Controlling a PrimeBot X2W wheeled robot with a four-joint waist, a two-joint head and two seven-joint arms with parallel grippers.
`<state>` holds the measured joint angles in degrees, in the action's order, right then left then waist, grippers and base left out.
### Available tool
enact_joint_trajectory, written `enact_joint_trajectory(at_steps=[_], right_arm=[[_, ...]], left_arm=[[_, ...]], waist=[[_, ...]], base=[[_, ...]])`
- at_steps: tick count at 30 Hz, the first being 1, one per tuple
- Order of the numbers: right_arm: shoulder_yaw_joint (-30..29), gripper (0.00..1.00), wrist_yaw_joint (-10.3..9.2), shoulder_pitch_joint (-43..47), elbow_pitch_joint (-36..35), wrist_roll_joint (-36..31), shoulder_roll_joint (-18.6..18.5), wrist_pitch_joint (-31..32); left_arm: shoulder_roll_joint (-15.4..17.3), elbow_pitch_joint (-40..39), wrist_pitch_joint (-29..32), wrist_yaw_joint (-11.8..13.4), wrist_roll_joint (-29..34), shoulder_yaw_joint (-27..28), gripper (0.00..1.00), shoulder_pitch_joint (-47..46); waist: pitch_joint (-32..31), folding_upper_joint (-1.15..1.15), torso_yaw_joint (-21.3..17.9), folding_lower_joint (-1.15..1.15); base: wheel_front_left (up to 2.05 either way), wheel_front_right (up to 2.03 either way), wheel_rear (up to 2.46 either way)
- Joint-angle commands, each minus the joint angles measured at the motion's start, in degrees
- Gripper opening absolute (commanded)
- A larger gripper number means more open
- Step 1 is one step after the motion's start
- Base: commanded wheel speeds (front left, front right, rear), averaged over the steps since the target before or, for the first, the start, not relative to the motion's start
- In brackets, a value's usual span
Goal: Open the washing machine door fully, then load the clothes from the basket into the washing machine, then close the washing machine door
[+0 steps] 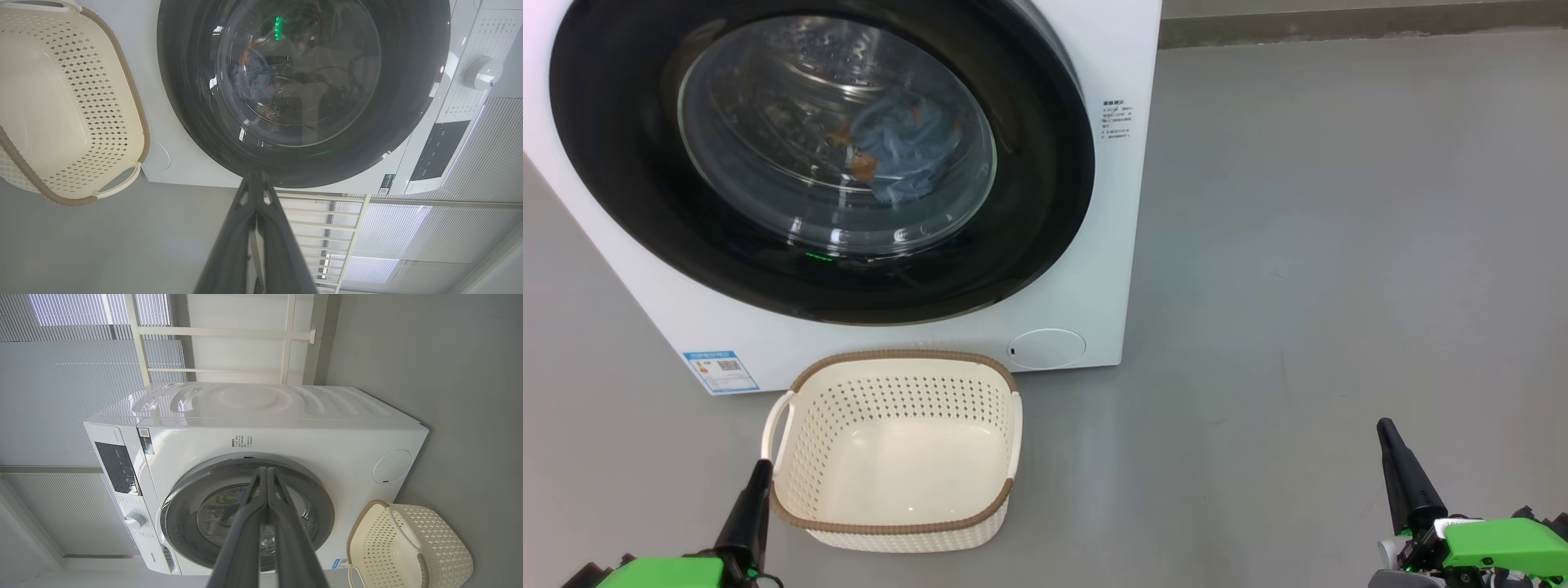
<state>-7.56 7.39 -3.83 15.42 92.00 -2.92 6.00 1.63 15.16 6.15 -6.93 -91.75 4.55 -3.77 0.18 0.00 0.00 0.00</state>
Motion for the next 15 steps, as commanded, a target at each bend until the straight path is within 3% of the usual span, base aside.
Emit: enact_joint_trajectory(at_steps=[1,15], right_arm=[[1.20,0.00,0.10,-2.34,-1.40,0.29,-0.11,0.36],[1.15,0.00,0.10,-2.34,-1.40,0.26,-0.08,0.39]], left_arm=[[1.25,-1.09,0.34,-0.56,-0.41,1.97,0.00,-2.42],[1.25,-1.10,0.34,-0.56,-0.41,1.97,0.00,-2.42]], waist=[[0.00,0.00,0.00,0.00],[0.00,0.00,0.00,0.00]], base=[[0.00,0.00,0.00],[0.00,0.00,0.00]])
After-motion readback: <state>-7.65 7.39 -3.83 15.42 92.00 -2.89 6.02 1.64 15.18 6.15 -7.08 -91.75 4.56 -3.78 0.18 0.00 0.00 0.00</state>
